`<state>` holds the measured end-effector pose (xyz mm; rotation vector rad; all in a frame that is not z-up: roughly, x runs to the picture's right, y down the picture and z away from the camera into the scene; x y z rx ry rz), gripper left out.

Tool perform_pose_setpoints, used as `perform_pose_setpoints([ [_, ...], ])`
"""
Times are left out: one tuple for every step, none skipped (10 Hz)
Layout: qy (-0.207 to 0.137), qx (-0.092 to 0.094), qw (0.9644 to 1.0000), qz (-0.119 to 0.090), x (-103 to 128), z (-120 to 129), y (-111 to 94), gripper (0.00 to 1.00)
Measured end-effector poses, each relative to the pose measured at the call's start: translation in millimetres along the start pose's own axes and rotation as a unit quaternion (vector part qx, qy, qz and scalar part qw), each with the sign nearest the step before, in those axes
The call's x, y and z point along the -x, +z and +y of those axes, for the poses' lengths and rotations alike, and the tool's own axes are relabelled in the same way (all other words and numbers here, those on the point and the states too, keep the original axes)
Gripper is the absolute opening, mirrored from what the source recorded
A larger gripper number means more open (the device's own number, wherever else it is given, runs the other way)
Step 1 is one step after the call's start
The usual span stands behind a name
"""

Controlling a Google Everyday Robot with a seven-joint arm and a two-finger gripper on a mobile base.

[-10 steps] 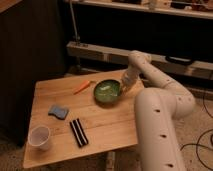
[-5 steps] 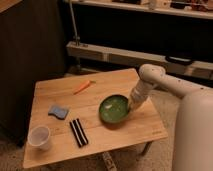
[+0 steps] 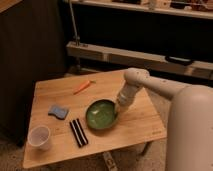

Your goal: Drag the ceramic bowl in a circle

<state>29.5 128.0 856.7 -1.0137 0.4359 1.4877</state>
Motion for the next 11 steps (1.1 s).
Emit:
perform_pose_setpoints([
  [-0.014, 0.004, 0.9999, 0.008, 11, 21, 9, 0.0],
  [-0.024, 0.013, 0.9995, 0.017, 23, 40, 17, 0.0],
  [-0.032, 0.038, 0.9984, 0.026, 43, 61, 24, 0.0],
  [-0.03, 0.05, 0.9979, 0.029, 56, 68, 26, 0.0],
  [-0.025, 0.051, 0.998, 0.03, 68, 71, 26, 0.0],
  [-0.016, 0.046, 0.9984, 0.027, 81, 74, 26, 0.0],
  [-0.006, 0.043, 0.9988, 0.02, 90, 70, 22, 0.0],
  [0.005, 0.038, 0.9992, 0.011, 98, 61, 13, 0.0],
  [0.018, 0.032, 0.9993, 0.002, 105, 44, 1, 0.0],
  [0.029, 0.027, 0.9992, -0.002, 108, 27, -8, 0.0],
  [0.045, 0.022, 0.9987, -0.005, 106, 3, -16, 0.0],
])
